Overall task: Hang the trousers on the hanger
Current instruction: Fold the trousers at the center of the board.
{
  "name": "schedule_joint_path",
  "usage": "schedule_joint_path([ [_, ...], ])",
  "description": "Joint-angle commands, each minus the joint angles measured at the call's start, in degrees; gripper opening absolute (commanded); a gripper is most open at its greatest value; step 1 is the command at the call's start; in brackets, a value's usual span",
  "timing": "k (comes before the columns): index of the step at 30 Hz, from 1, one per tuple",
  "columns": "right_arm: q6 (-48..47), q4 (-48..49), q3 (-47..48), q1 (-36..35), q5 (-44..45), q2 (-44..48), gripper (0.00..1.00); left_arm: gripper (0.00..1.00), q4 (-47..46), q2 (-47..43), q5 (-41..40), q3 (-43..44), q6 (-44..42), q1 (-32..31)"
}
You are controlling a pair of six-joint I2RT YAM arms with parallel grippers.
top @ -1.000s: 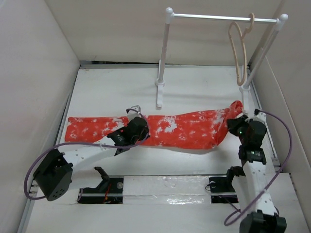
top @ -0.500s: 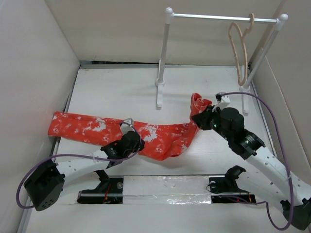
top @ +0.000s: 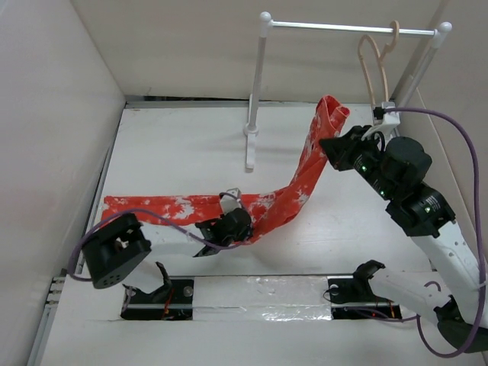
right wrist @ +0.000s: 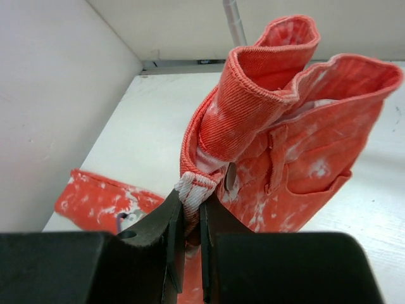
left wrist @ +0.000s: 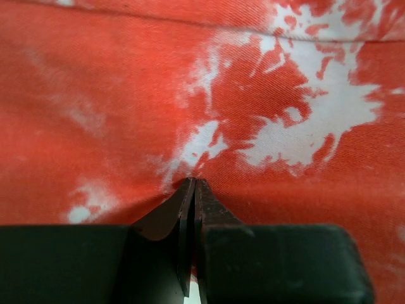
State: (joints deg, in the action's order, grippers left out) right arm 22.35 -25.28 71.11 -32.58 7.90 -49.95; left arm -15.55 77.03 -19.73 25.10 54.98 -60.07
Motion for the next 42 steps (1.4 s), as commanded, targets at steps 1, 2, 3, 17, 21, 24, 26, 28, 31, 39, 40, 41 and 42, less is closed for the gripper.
schedule_joint_path([
  [1, -3.36, 4.72, 8.33, 0.94, -2.62, -0.32, 0.00, 0.00, -2.63, 7.58, 1.08, 6.61, -1.36, -0.39],
  [2, -3.54, 4.45, 8.86, 0.94, -2.98, -0.58, 0.00, 0.00, -4.38, 9.69, 2.66, 8.28, -1.72, -0.92],
  [3, -3.89, 4.27, 9.48, 0.94, -3.15, -1.19, 0.00, 0.00, -5.01, 14.06, 3.11, 12.47, -1.98, -1.88],
  [17, -4.42, 4.44, 17.75, -0.64, -7.46, -9.98, 0.00, 0.14, -4.14, 28.96, 9.44, 37.65, -5.76, -3.92],
  [21, -4.24, 6.03, 18.97, -3.01, -9.03, -12.26, 0.00, 0.43, -2.03, 3.57, 5.85, 23.99, -8.39, 3.54],
  [24, -3.98, 7.43, 19.94, -6.35, -8.87, -14.89, 0.00, 0.43, 3.41, -15.94, 4.96, 17.55, -9.19, 11.80],
  [26, -4.07, 8.40, 21.08, -9.94, -8.17, -16.66, 0.00, 0.43, 9.01, -24.26, 5.92, 16.65, -10.85, 19.24],
  [28, -4.33, 9.97, 21.52, -12.41, -5.64, -19.64, 0.00, 0.42, 14.12, -33.42, 8.47, 18.39, -12.52, 24.54],
  [31, -3.98, 13.48, 21.79, -17.94, -4.48, -24.55, 0.00, 0.41, 22.74, -41.16, 11.55, 23.05, -15.42, 33.16],
  [39, -2.84, 25.71, 21.00, -35.96, -2.89, -47.19, 0.00, 0.39, 35.58, -52.59, 4.18, 34.56, -17.62, 34.94],
  [40, -2.66, 25.98, 23.26, -39.20, -2.20, -50.65, 0.17, 0.40, 36.20, -53.12, 3.39, 35.01, -17.80, 34.94],
  [41, -2.49, 25.46, 25.20, -40.36, -1.84, -54.16, 0.37, 0.40, 38.03, -53.22, 2.68, 35.54, -17.89, 34.94],
  [42, -2.57, 22.58, 27.30, -41.15, -2.53, -60.63, 0.57, 0.47, 39.18, -53.48, 1.72, 36.06, -17.98, 34.94],
])
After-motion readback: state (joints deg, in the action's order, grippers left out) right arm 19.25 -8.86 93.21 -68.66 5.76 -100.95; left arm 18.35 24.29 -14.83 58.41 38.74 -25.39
